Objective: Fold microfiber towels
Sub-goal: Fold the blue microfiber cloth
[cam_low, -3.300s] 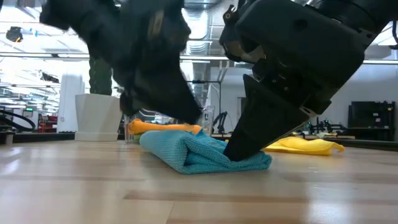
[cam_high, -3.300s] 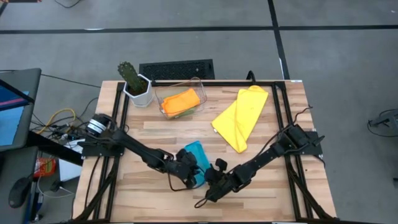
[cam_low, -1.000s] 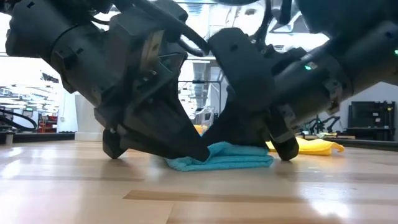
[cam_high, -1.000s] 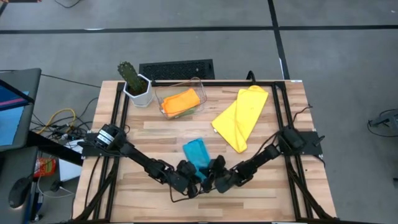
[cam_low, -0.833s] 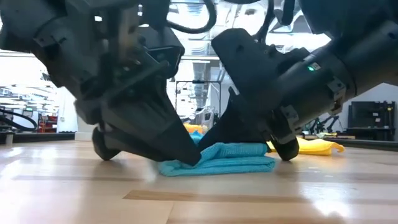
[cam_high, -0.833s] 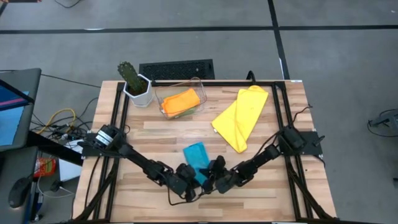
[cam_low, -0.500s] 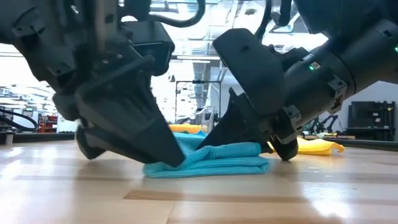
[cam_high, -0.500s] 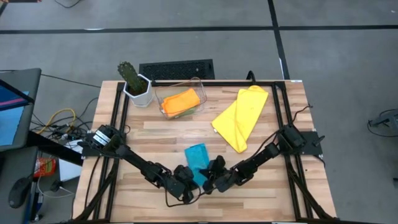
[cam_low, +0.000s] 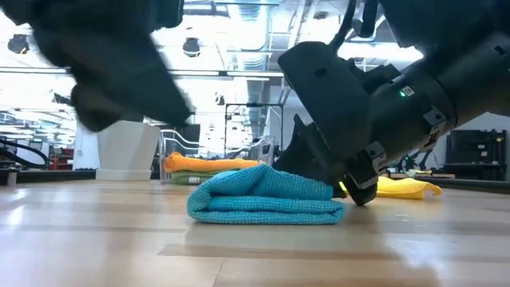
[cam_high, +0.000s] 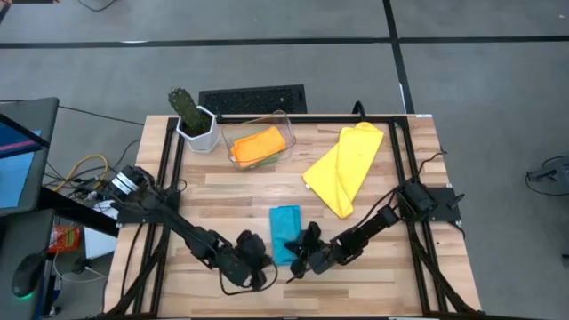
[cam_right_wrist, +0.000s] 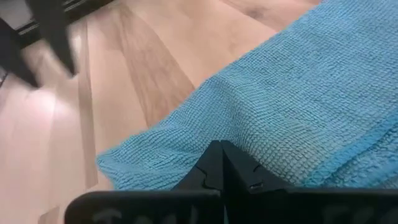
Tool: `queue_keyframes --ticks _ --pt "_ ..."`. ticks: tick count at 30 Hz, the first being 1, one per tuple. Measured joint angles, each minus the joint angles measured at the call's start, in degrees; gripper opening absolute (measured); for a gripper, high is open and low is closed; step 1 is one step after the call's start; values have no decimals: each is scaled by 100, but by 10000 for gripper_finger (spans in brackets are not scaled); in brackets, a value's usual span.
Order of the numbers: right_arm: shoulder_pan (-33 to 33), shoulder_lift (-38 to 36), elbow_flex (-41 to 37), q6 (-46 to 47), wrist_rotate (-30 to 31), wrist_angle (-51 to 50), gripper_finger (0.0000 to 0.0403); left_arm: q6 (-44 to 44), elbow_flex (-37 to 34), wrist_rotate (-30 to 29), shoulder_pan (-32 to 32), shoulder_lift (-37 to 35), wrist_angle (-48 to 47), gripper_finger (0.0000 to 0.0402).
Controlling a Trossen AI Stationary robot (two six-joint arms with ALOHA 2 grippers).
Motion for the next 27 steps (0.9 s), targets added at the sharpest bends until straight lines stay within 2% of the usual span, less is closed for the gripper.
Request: queue_keyframes --ticks 3,5,9,13,22,24,27 --pt "-2 -126 -12 -12 -113 62 20 162 -4 -836 -34 60 255 52" --pt "-12 -225 -8 -104 -188 81 21 217 17 -931 2 262 582 52" --pt "0 -600 10 -494 -214 119 16 64 0 -743 137 873 873 52" --pt "142 -675 10 -553 -327 89 16 -401 4 -710 249 1159 917 52" --pt "579 109 46 217 -301 142 15 -106 13 -360 292 1149 899 52" --pt "616 88 43 214 -269 114 14 -109 13 -336 292 1149 899 52" --pt "618 -316 -1 23 -388 -107 16 -115 17 -224 283 1146 911 52"
